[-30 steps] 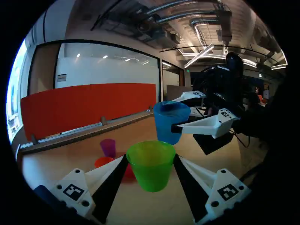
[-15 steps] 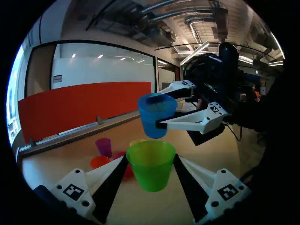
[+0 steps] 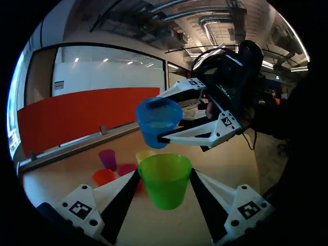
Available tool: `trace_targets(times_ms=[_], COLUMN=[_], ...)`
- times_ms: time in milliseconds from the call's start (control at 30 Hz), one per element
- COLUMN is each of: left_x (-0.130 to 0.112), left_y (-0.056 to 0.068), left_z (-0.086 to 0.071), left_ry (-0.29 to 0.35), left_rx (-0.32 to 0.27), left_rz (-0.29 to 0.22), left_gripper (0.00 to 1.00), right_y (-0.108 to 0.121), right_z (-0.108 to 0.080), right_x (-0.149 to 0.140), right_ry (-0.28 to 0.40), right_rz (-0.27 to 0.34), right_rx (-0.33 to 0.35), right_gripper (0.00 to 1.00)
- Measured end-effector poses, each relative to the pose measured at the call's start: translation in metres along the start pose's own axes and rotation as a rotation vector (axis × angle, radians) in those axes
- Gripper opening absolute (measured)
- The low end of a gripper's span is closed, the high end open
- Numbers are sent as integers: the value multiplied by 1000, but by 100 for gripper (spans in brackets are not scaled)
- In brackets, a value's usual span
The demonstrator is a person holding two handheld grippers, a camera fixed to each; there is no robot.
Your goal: Pour water
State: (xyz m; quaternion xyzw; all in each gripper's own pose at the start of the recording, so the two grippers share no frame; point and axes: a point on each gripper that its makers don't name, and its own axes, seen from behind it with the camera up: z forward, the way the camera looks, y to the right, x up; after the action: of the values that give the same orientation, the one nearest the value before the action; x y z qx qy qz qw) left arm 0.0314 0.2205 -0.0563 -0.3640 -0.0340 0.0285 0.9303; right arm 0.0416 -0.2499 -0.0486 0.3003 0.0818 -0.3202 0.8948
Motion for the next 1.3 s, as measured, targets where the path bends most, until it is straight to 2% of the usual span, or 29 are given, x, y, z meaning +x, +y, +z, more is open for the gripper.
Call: trace_targets(times_ms=[400,1300], left_x=[2,10], left_y=[3,-1], left_z=[1,4], left_ry=[10,37], left_rx=[-8,-8], left_rz=[6,-7], left_gripper=[87,87], right_y=[3,-1], right_z=[1,2], right_x=[7,13], right_ry=[-14,-40], right_rz=[-125,-281], right_rx=[-11,32], right_gripper=[90,90])
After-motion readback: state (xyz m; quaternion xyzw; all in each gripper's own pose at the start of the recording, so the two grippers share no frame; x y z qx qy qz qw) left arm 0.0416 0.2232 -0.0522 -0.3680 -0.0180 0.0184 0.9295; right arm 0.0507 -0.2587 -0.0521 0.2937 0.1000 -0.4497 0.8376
